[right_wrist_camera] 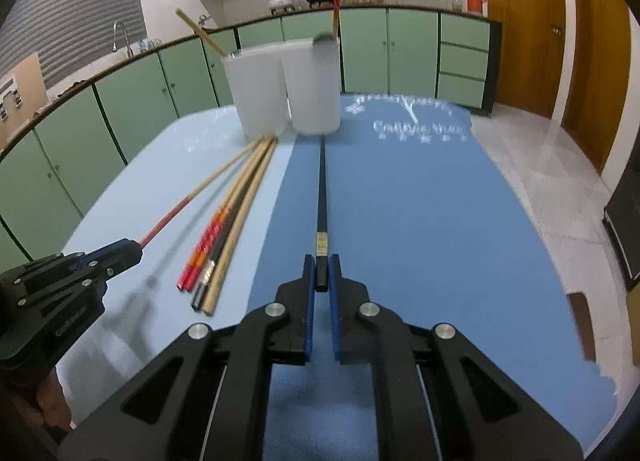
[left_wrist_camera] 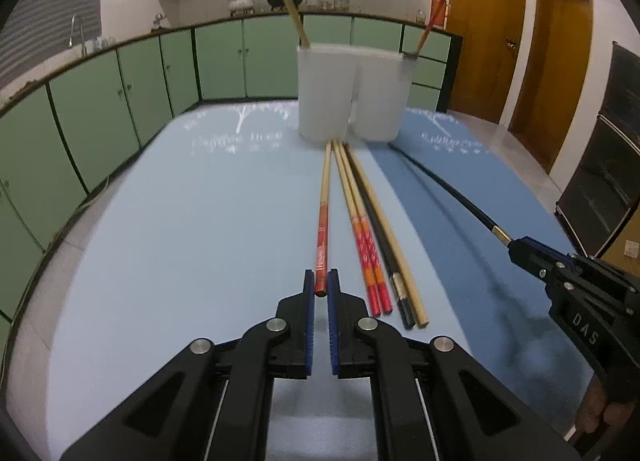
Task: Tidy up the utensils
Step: 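Lower the left tool and close it on a red-patterned chopstick, then lift both chopsticks and carry them over the white holder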
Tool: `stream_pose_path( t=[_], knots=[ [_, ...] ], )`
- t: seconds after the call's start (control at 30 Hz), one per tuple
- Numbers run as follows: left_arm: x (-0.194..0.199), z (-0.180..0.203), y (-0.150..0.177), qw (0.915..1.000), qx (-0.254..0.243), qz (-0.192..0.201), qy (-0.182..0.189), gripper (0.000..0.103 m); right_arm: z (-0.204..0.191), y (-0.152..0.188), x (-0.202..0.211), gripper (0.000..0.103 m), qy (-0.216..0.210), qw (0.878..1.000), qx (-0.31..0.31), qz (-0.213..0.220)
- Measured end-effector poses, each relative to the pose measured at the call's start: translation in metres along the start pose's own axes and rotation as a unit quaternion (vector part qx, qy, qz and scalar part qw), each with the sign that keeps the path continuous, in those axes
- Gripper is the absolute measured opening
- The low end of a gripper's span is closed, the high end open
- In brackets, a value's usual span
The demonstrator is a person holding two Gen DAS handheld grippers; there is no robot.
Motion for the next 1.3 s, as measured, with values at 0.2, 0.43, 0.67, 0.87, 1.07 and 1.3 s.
stream_pose_path(
  t=[0.2,0.43,0.67,0.87,1.07,1.3],
  knots=[
    [0.027,-0.004,-0.026,0.9994,0.001,0.035,-0.003,0.006,0.0,-0.026,0.021,0.006,-0.006,1.0,0.007,0.027],
    [0.053,-0.009,-0.065,0.9972,0.003,0.074,-0.001,0.006,0.004,-0.062,0.042,0.006,-0.017,0.998,0.003,0.056],
    [0.079,-0.01,-0.099,0.994,0.003,0.109,0.007,0.006,0.006,-0.1,0.061,0.006,-0.038,0.996,-0.008,0.078],
    [0.09,-0.007,-0.123,0.9913,-0.01,0.131,0.012,0.006,0.001,-0.13,0.068,0.006,-0.068,0.994,-0.015,0.082],
    [0.089,-0.006,-0.142,0.9904,-0.012,0.137,0.021,0.006,-0.007,-0.165,0.074,0.006,-0.09,0.993,-0.009,0.082],
    [0.094,-0.002,-0.163,0.9885,-0.014,0.146,0.035,0.006,-0.016,-0.19,0.078,0.006,-0.109,0.991,0.01,0.071]
  ],
)
Point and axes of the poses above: each gripper's, at about its wrist camera, not at the fingertips, and x roughly against the way its jaws point, z to its right, y to its underside, the point moved 10 cm from there along -x, roughly the way its jaws point, and after that the axes turned 3 degrees about -x, right-handed, at the moved point
